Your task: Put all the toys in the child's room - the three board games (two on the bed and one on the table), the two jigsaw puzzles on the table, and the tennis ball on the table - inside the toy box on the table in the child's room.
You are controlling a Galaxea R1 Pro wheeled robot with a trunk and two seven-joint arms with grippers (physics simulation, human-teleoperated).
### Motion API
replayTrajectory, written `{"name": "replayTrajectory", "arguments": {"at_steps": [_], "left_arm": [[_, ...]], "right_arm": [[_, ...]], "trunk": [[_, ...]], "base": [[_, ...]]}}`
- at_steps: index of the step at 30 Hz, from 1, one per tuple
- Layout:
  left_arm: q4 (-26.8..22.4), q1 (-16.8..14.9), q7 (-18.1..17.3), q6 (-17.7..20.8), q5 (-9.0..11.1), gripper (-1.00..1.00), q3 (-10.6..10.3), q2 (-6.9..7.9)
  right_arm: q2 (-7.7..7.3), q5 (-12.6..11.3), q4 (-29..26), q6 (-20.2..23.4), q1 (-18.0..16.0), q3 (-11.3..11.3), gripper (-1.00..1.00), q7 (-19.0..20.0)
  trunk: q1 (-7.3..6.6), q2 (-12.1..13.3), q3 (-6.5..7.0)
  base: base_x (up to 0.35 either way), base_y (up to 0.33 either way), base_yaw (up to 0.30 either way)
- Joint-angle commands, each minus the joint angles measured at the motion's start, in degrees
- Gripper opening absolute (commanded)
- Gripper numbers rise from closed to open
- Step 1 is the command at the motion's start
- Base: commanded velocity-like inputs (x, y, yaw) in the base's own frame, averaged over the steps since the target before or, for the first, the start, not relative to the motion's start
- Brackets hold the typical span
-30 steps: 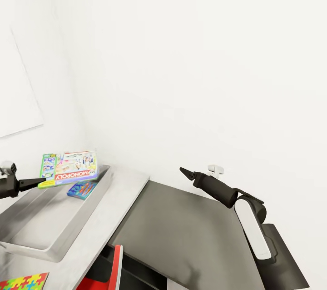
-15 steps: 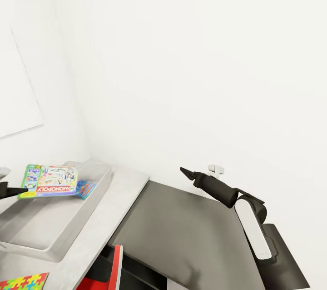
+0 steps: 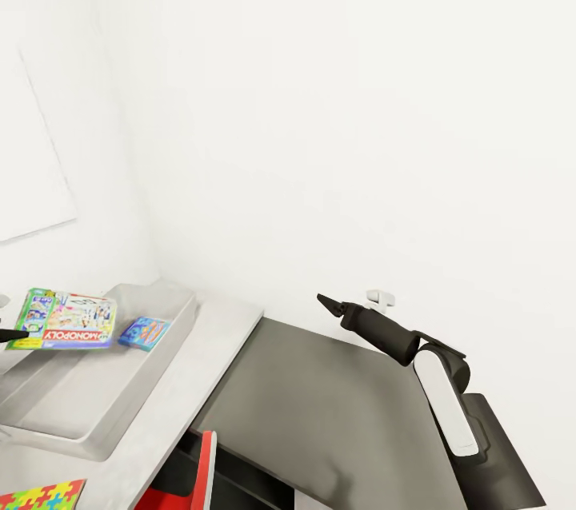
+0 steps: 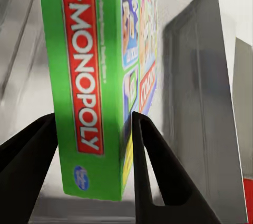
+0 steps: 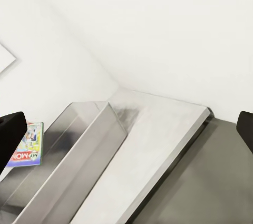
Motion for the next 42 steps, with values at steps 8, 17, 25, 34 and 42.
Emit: {"name": "replayTrajectory", "arguments": {"at_steps": [8, 17, 25, 34, 42], "left_arm": [[-1.42, -0.08, 0.32, -0.36, -1.49, -1.00, -3.58, -0.61], [-1.66, -0.08, 0.29, -3.07, -1.60, -1.00, -7.08, -2.31], [-1.66, -0.08, 0.30, -5.43, -6.24, -1.00, -7.18, -2.37], [-1.65, -0.08, 0.02, -8.53, -9.07, -1.00, -7.30, -2.53], [-1.59, -0.08, -0.71, -9.18, -9.47, -1.00, -7.08, -2.23]], "right_arm": [[0.00, 0.00, -0.03, 0.14, -0.05, 0.00, 1.00, 0.08], [0.01, 0.06, 0.92, 0.13, -0.05, -0.03, 1.00, 0.10], [-0.02, 0.09, 1.11, 0.13, -0.05, 0.00, 1.00, 0.12], [0.02, 0.17, 1.11, 0.13, -0.05, 0.00, 1.00, 0.08], [0.01, 0.18, 1.11, 0.13, -0.05, 0.00, 1.00, 0.16]], "trunk": [[0.01, -0.06, -0.08], [0.01, -0.06, -0.08], [0.01, -0.06, -0.08], [0.01, -0.06, -0.08], [0.01, -0.06, -0.08]], "base": [[0.000, 0.000, 0.000], [0.000, 0.000, 0.000], [0.000, 0.000, 0.000], [0.000, 0.000, 0.000], [0.000, 0.000, 0.000]]}}
